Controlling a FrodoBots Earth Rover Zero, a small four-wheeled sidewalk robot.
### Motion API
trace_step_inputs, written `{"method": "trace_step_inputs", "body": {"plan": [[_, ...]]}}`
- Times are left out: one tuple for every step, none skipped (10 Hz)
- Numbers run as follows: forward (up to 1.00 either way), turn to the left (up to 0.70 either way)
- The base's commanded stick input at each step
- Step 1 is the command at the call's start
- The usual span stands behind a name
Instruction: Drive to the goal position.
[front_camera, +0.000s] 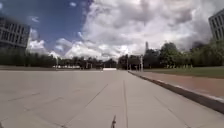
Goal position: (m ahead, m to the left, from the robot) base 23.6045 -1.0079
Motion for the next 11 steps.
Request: {"method": "trace_step_inputs", "body": {"plan": [[1.0, 0.0], [1.0, 0.0], [1.0, 0.0], [1.0, 0.0], [1.0, 0.0], [1.0, 0.0], [1.0, 0.0], [1.0, 0.0], [1.0, 0.0], [1.0, 0.0], [1.0, 0.0]]}}
